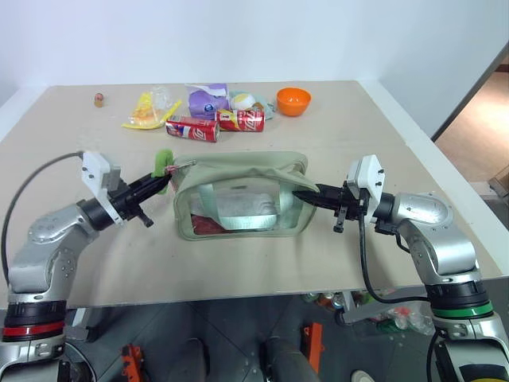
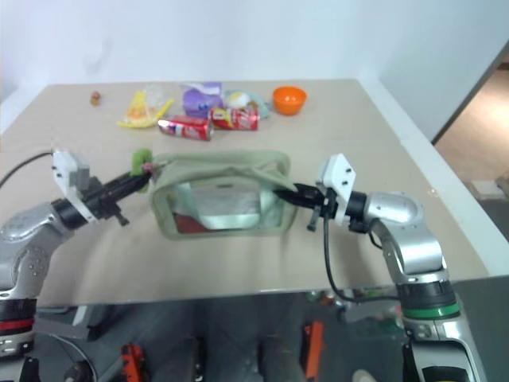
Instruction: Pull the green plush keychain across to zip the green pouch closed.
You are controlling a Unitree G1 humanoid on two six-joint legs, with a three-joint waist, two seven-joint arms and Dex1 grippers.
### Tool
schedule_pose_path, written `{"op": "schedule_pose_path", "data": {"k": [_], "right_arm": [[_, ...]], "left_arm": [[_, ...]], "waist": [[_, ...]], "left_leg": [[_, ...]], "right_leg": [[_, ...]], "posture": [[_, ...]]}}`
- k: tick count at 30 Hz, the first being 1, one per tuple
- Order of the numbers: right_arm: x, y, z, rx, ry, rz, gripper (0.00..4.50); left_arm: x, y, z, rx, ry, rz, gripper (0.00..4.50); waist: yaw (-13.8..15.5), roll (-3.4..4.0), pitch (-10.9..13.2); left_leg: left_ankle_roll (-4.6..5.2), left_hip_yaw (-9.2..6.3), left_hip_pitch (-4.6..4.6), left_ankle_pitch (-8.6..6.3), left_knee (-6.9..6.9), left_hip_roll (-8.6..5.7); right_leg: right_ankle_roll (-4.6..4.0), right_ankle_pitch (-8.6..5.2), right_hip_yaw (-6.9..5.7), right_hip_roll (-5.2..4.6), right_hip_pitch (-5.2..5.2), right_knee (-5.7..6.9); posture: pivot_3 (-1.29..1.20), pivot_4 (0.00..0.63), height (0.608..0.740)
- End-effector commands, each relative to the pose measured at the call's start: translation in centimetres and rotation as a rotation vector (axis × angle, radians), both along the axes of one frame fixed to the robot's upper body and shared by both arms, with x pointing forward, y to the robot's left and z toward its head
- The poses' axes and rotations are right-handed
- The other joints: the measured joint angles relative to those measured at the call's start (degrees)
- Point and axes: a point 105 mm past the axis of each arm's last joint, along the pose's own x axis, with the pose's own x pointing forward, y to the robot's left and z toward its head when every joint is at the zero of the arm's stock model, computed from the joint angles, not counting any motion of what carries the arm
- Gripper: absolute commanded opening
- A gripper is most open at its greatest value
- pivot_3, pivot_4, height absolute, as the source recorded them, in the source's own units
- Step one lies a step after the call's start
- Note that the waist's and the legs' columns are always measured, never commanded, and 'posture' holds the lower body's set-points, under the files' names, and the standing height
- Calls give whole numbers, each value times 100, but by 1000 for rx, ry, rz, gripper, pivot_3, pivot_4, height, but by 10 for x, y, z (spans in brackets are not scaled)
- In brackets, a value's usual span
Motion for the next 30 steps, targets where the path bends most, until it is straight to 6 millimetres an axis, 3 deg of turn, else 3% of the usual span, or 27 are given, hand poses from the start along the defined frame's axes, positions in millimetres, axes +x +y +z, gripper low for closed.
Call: {"op": "schedule_pose_path", "data": {"k": [1, 6, 9, 13, 17, 21, 22, 24, 30], "right_arm": [[-2, -1, 11, 0, -39, 11, 0], [1, 1, 10, -1, -36, 23, 0], [2, 2, 10, 0, -36, 26, 0], [4, 3, 9, 3, -36, 26, 0], [5, 2, 8, 6, -43, 23, 0], [4, 1, 8, 9, -50, 14, 0], [3, 1, 8, 8, -51, 13, 0], [2, 0, 7, 6, -51, 12, 0], [3, 0, 7, 6, -50, 13, 0]], "left_arm": [[-10, -13, 56, 66, -208, -27, 7], [-7, -48, 74, 175, -278, -155, 7], [-3, -73, 66, 230, -252, -279, 7], [4, -89, 47, 344, -207, -388, 7], [10, -92, 33, 453, -150, -473, 7], [16, -90, 41, 473, -167, -495, 1361], [17, -90, 44, 475, -173, -501, 1361], [16, -89, 49, 489, -186, -509, 1906], [11, -78, 63, 483, -193, -509, 1906]], "waist": [[5, -1, 0], [2, 0, 0], [2, 0, 0], [-4, 0, 1], [-3, 1, 0], [-3, 1, 0], [-4, 1, 0], [-3, 1, 0], [-6, 1, 0]], "left_leg": [[0, -2, -1, 0, 1, 0], [-1, 2, 0, 1, 3, -2], [0, 1, -1, 0, 2, -2], [0, 1, -1, 0, 1, -2], [0, 0, -2, 0, 2, -2], [0, 0, -3, 0, 4, -2], [0, 0, -2, 0, 4, -2], [0, 0, -3, 0, 4, -2], [1, -2, -6, 0, 4, -2]], "right_leg": [[1, 0, -2, -1, 1, -1], [5, 3, 2, 0, 2, -3], [5, 3, 1, 2, 1, -3], [5, 2, 1, 3, 0, -3], [3, 2, 1, 5, -1, -2], [4, 2, 1, 5, 1, -2], [5, 2, 1, 5, 1, -3], [5, 2, 1, 5, 0, -2], [5, 1, 0, 5, -2, -2]], "posture": [[0, 150, 740], [0, 150, 740], [0, 150, 740], [0, 150, 740], [0, 150, 740], [0, 150, 740], [0, 150, 740], [0, 150, 740], [0, 150, 740]]}}
